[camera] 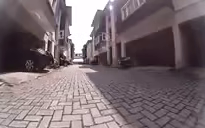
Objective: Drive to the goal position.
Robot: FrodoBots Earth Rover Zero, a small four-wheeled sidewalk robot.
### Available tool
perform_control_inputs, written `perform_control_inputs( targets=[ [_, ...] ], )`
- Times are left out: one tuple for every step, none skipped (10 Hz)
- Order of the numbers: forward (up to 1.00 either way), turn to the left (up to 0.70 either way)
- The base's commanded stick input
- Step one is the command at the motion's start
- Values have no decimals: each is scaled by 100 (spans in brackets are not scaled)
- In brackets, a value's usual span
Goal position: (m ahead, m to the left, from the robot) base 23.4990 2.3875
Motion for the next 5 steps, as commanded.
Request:
perform_control_inputs(
  targets=[
    [70,0],
    [70,0],
    [70,0],
    [70,0],
    [70,0]
  ],
)
